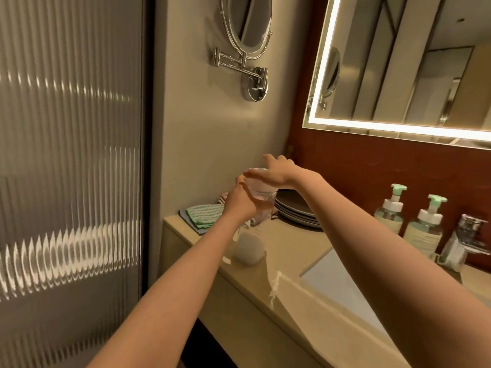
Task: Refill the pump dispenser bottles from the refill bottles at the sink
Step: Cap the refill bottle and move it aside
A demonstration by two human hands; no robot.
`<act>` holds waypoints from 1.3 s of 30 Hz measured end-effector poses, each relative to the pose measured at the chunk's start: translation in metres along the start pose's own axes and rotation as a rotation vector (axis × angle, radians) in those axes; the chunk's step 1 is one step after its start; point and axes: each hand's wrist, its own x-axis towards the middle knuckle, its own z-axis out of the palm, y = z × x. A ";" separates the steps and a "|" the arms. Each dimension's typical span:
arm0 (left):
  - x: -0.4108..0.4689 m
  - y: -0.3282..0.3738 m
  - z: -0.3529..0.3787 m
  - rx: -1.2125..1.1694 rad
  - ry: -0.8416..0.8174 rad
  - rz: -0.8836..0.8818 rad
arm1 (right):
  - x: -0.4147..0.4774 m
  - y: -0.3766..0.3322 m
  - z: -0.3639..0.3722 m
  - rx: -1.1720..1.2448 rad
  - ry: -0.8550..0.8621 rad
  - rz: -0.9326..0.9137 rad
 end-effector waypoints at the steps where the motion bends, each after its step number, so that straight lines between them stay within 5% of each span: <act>1: 0.000 -0.001 0.000 -0.024 -0.001 -0.016 | -0.001 -0.001 -0.003 0.115 -0.058 -0.038; 3: 0.000 -0.002 -0.003 -0.065 -0.012 -0.058 | -0.003 -0.003 -0.010 0.254 -0.121 -0.103; 9: -0.005 0.004 -0.004 -0.012 -0.017 -0.067 | -0.002 0.003 -0.011 0.033 -0.001 -0.043; 21: -0.006 0.007 -0.006 -0.077 -0.022 -0.107 | 0.004 0.008 0.000 0.274 -0.082 -0.087; 25: -0.006 0.007 -0.005 -0.026 -0.048 -0.084 | 0.005 0.012 0.004 0.138 0.061 -0.018; 29: -0.007 0.007 -0.006 -0.063 -0.038 -0.092 | 0.006 0.014 0.008 0.309 0.005 -0.022; 36: -0.011 0.014 0.000 -0.050 -0.019 -0.094 | 0.002 0.012 0.014 0.007 0.218 0.205; 39: -0.012 0.014 -0.004 -0.026 -0.018 -0.092 | 0.000 0.015 0.010 0.378 0.030 0.084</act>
